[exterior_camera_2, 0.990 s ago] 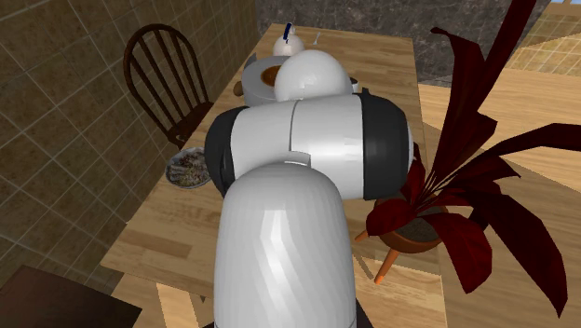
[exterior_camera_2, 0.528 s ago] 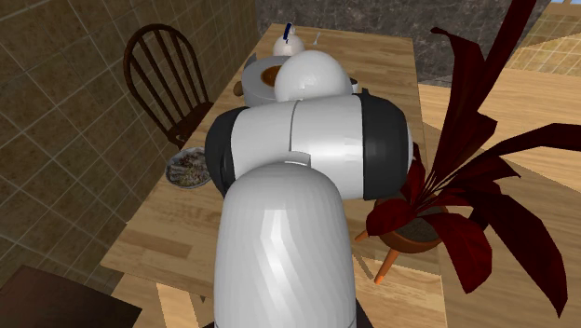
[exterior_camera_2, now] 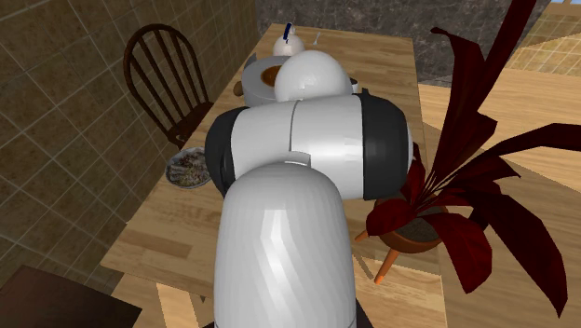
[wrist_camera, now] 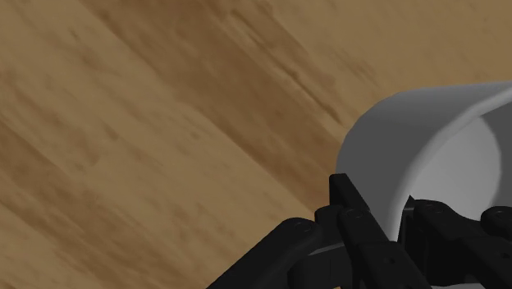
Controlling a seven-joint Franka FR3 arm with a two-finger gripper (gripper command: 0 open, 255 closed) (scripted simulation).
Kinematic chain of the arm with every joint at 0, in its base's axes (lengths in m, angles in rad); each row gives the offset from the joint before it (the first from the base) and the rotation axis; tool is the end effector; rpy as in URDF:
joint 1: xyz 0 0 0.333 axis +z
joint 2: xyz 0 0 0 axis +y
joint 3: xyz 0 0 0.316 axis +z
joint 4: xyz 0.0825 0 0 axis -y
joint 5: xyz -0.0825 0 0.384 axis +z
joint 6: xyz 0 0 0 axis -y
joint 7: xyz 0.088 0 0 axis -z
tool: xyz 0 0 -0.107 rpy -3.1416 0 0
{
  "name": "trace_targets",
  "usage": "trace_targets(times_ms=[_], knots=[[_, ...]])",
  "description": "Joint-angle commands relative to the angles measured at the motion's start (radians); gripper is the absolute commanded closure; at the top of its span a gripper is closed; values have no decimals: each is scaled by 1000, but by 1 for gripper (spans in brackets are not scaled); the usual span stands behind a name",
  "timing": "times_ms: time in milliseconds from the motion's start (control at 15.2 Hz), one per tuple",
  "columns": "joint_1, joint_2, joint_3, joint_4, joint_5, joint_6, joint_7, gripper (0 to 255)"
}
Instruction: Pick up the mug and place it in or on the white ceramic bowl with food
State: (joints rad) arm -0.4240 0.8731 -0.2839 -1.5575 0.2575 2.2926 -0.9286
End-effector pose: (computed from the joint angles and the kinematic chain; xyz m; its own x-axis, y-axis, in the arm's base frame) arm 0.5406 -0.4232 0.1353 0.9878 0.1278 -0.0889 0.1238 -0.9911 -0.0495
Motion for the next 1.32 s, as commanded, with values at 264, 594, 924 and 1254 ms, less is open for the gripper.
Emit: trace_targets(times_ms=[264, 594, 924, 1254], knots=[[7, -41, -9, -14, -9, -28, 3, 255], [15, -90, -21, -25, -20, -65, 8, 255], [23, -135, -31, -31, -32, -104, 13, 255], [30, -178, -42, -30, -44, -147, 18, 255]])
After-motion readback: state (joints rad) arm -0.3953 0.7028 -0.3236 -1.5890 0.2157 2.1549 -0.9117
